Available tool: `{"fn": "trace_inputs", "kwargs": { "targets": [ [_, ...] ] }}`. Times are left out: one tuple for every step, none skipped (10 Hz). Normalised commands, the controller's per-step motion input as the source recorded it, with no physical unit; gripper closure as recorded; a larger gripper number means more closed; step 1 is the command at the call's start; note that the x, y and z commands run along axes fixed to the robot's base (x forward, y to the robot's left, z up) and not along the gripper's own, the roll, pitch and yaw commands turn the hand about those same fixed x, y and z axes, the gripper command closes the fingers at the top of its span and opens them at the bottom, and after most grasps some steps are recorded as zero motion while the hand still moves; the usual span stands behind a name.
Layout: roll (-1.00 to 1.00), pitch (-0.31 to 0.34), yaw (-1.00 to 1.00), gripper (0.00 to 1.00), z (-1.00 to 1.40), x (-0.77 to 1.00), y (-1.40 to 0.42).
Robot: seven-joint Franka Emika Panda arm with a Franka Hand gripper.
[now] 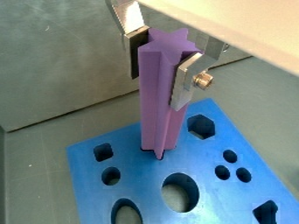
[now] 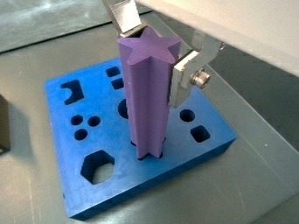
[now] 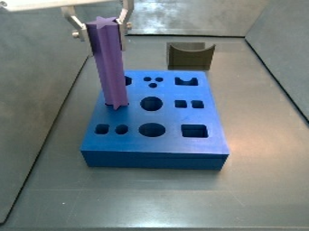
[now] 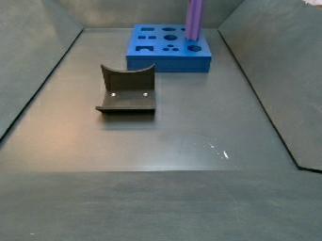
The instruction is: Insert the star object.
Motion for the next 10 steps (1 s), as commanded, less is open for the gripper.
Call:
{"fn": "trace_inputs", "kwargs": {
  "targets": [
    [-0.25,0.060,0.01,1.00,-0.67,0.04,0.17],
    [-0.23,0.057,0.00,1.00,-0.70,0.00,0.19],
    [-0.09,0.057,0.00,1.00,-0.52,-0.13,0.05],
    [0.00,0.000,0.09,1.00,-0.04,-0.12,0.00],
    [0.01,0.000,0.01,1.00,-0.06,0.00,-0.06],
    [0.00,0.004,0.08,1.00,-0.21,0.06,-0.15],
    [0.01,0.026,0.07,1.00,-0.19,0.12,-0.23],
    [0.00,0.039,0.00,1.00,-0.22,0.18,-0.13],
    [0.00,0.039,0.01,1.00,-0.30,0.25,-0.12],
    [0.00,0.059,0.00,1.00,-0.35,0.24,0.00]
  ]
}}
